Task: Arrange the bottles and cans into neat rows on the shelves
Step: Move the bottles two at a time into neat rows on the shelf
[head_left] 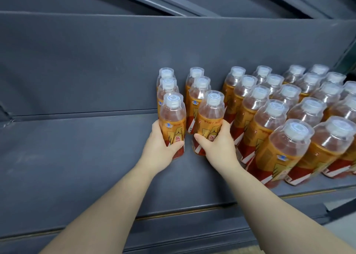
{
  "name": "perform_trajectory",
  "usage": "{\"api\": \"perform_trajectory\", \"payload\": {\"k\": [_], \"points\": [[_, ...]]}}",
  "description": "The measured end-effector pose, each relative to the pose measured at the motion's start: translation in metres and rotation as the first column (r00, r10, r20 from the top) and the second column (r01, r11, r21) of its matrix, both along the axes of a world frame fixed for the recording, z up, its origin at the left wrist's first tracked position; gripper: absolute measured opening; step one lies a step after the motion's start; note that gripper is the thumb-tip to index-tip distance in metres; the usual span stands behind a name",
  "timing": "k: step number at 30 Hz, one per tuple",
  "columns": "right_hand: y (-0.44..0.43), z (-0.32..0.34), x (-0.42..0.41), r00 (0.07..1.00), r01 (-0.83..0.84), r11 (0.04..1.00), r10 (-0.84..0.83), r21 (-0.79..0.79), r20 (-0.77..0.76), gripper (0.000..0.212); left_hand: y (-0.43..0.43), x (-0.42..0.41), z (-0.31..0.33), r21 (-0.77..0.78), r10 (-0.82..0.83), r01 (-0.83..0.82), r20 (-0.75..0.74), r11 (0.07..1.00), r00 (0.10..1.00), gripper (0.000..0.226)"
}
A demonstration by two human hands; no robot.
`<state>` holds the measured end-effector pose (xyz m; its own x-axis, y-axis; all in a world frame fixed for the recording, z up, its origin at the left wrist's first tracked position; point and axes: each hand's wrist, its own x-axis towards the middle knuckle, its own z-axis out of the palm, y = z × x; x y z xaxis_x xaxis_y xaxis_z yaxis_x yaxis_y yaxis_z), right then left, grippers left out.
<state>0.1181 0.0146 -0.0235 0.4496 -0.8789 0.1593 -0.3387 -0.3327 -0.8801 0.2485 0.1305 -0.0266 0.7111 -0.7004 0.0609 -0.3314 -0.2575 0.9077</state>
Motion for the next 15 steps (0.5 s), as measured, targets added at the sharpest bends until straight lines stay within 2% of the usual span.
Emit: {"api": "perform_trajectory", "payload": {"k": [5,8,11,15], "points": [[-0.0002,-0.0017,0.0004,1.000,-0.009,1.000,0.009,0.010,-0.021,0.080,0.0045,0.0020,-0.0023,0.055,0.014,-0.017,0.054,0.998,0.998,0.084],[0.0013,-0.0013,-0.0017,0.998,-0.010,0.999,0.012,0.035,-0.060,0.073,0.0043,-0.0006,-0.0025,0.075,0.048,-0.057,0.114,0.996,0.992,0.086],[0.0025,-0.0025,-0.0040,0.995,-0.008,0.999,0.011,0.033,-0.103,0.064,0.0038,-0.0054,-0.0018,0.082,0.075,-0.085,0.125,0.993,0.989,0.080],[0.0009,-0.0013,-0.0010,0.995,-0.015,0.999,0.018,0.033,-0.100,0.066,0.0029,-0.0059,-0.0024,0.090,0.085,-0.097,0.130,0.991,0.988,0.072]]}}
